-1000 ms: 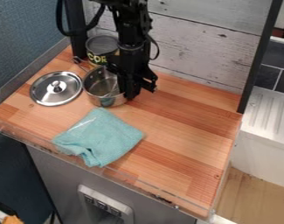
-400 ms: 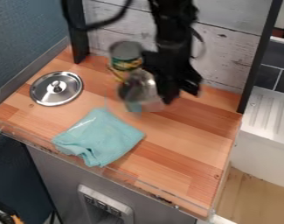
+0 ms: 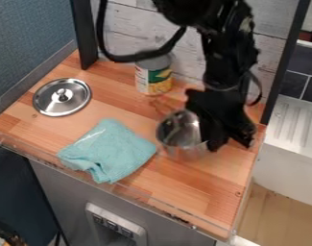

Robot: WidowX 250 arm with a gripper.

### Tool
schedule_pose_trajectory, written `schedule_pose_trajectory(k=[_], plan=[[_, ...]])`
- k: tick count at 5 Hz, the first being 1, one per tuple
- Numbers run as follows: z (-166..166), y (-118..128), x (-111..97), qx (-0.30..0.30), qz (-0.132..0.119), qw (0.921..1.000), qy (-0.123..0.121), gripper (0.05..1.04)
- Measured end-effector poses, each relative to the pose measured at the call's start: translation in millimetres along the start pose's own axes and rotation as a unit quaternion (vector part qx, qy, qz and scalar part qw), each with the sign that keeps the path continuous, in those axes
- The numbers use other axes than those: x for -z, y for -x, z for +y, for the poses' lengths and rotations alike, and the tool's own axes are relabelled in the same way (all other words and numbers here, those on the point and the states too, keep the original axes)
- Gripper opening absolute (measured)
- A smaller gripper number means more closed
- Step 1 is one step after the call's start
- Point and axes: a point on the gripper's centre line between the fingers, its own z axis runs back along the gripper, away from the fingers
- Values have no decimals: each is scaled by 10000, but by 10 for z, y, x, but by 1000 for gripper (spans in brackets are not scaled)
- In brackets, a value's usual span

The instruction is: Move the silver bowl to the right side of the table

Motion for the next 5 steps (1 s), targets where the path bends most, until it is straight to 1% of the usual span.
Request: schedule_pose_trajectory(k=[1, 2, 3, 4, 5], plan=[[-57, 59, 93, 86, 118, 9998, 121, 105], [-93, 128, 175, 149, 280, 9992, 234, 288], [-85, 184, 128, 246, 258, 9992, 165, 579], [-182, 92, -229, 415, -224, 9988, -131, 882], [-100, 128, -459, 316, -362, 9981, -380, 1016]])
